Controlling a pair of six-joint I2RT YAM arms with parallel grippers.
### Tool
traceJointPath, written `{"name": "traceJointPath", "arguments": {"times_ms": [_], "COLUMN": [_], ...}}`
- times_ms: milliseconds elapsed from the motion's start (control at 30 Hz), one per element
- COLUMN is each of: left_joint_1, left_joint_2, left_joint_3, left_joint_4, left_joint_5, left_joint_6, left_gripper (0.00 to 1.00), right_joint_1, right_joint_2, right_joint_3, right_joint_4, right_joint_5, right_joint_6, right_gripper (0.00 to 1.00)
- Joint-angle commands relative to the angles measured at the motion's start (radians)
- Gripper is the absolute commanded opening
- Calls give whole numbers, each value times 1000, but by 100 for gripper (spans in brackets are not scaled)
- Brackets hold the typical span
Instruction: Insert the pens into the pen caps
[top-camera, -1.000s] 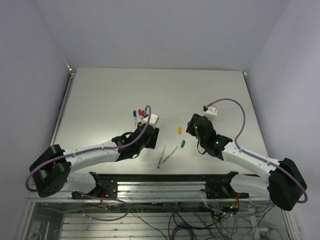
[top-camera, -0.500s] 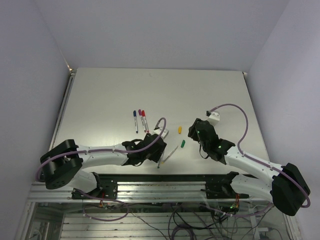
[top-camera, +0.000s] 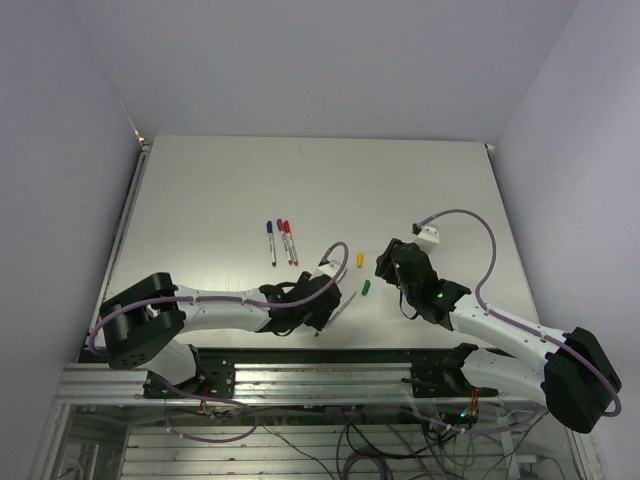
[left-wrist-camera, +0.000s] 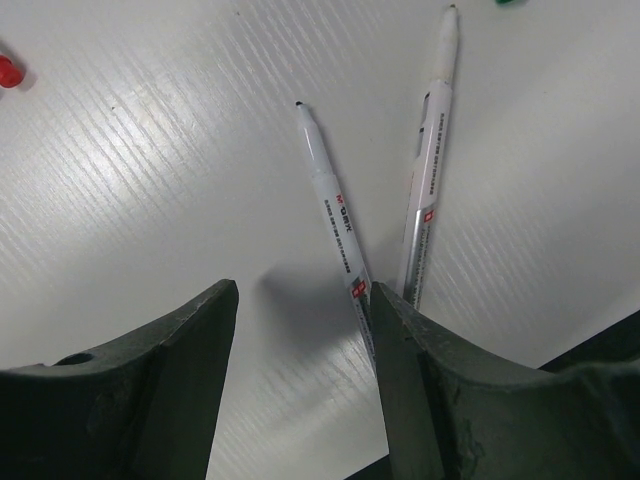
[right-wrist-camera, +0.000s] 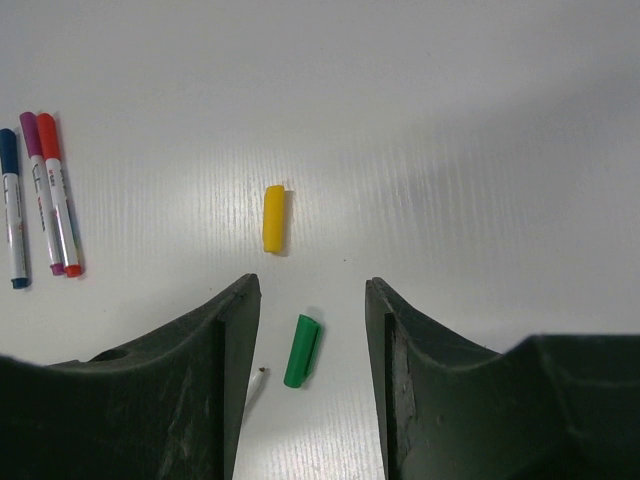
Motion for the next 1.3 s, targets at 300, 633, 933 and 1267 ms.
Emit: {"name": "traceJointPath", "arguments": {"times_ms": [300,633,933,1267], "left_joint_1": [-26,-31,-31,-31], "left_joint_2": [35,39,114,192], "left_joint_3": [20,19,52,73], "left_joint_4": [-44,-92,-202,-235], "left_joint_5": [-67,-73,-77,-34], "left_joint_6": [-29,-53,-89,-105], "left_gripper": [64,57,40,7], "right_joint_1": [-3,-3,-3,-3], "right_joint_2": [16,24,11,-5], "right_joint_3": [-6,3,3,-1], "right_joint_4": [41,37,22,14], "right_joint_5": [-15,-20,-22,-22], "right_joint_6": [7,7,12,15], "right_gripper": [47,47,47,47]}}
